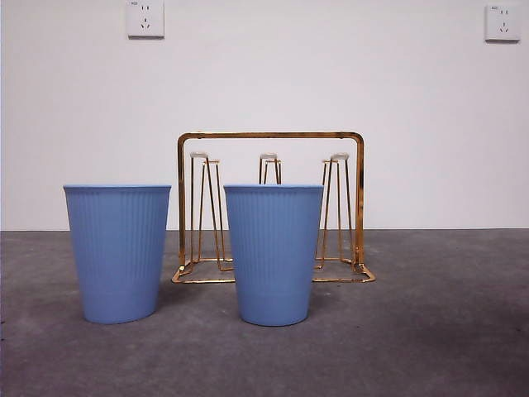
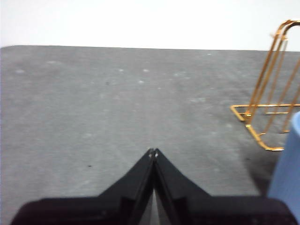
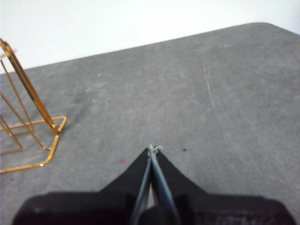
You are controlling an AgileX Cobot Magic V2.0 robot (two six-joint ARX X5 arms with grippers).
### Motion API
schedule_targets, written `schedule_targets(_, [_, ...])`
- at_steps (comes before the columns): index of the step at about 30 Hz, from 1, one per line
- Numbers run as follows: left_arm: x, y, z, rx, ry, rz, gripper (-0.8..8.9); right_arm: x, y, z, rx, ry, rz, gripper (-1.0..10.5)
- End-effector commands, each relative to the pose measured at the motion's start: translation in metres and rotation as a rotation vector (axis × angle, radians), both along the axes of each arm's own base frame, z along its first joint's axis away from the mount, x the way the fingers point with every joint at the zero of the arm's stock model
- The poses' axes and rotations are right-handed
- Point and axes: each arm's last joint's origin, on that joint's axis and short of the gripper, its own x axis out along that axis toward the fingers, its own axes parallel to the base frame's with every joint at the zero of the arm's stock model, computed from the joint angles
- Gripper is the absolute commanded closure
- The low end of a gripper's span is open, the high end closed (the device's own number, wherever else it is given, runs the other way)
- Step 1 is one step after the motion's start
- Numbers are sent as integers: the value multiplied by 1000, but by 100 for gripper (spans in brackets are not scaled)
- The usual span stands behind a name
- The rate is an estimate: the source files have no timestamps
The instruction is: Pick up cup 1,put cup 1 in the cup rack,pick up cup 2,put cup 2 in the cup rack
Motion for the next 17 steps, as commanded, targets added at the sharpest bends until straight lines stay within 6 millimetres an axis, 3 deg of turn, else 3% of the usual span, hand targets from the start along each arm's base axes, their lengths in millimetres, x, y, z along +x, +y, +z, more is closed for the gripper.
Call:
schedule_targets(1, [0, -1, 0, -77, 10, -37, 819, 0, 1, 4, 81, -33, 36, 951])
schedule_targets(8, [-10, -3, 36, -145, -4, -80, 820, -7, 4, 44, 193, -110, 133, 957])
schedule_targets(17, [-26, -8, 102, -191, 22, -243, 820, -19, 10, 112, 203, -2, 317, 957])
